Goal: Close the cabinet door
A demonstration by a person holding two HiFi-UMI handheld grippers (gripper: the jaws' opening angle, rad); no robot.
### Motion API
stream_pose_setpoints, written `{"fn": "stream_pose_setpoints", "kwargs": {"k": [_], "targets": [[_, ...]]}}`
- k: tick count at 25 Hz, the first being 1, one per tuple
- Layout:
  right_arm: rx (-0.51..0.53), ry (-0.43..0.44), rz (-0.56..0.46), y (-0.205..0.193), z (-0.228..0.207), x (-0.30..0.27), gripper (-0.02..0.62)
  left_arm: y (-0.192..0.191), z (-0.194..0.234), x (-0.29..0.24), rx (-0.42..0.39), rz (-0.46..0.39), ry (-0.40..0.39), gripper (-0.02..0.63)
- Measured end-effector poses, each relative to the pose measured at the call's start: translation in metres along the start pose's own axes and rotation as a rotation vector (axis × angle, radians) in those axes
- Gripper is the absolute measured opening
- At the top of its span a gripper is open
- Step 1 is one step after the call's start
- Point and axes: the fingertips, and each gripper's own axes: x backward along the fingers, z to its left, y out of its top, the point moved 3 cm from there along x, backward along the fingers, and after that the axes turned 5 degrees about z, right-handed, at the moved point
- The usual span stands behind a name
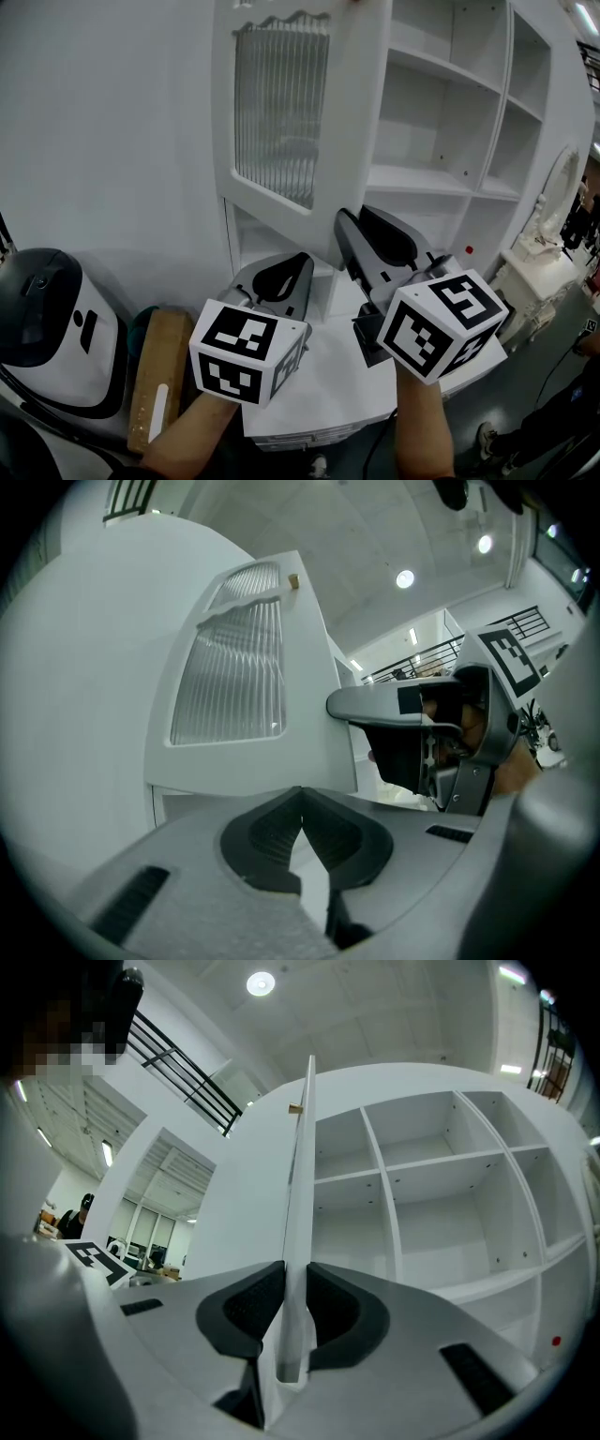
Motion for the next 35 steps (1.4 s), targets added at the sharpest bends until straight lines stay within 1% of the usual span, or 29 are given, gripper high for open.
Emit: {"fn": "stream_pose_setpoints", "kwargs": {"k": [6,13,19,26,31,35], "targets": [[-0.015,0.019,0.006,-0.003,-0.032,-0.006,0.080,0.002,-0.003,-0.026,0.000,0.002,0.010,0.012],[-0.030,0.055,-0.002,-0.007,-0.059,-0.015,0.084,0.003,-0.002,-0.053,-0.004,0.008,0.030,0.012],[-0.039,0.071,-0.004,-0.011,-0.081,-0.025,0.091,0.005,0.002,-0.073,-0.006,0.004,0.050,0.012],[-0.032,0.090,-0.005,-0.014,-0.105,-0.038,0.098,0.005,0.006,-0.098,-0.010,0.018,0.071,0.012],[-0.007,0.075,-0.013,-0.016,-0.122,-0.046,0.104,0.005,0.007,-0.115,-0.014,0.023,0.084,0.012],[-0.006,0.094,-0.018,-0.018,-0.133,-0.052,0.104,0.006,0.007,-0.129,-0.012,0.025,0.103,0.012]]}}
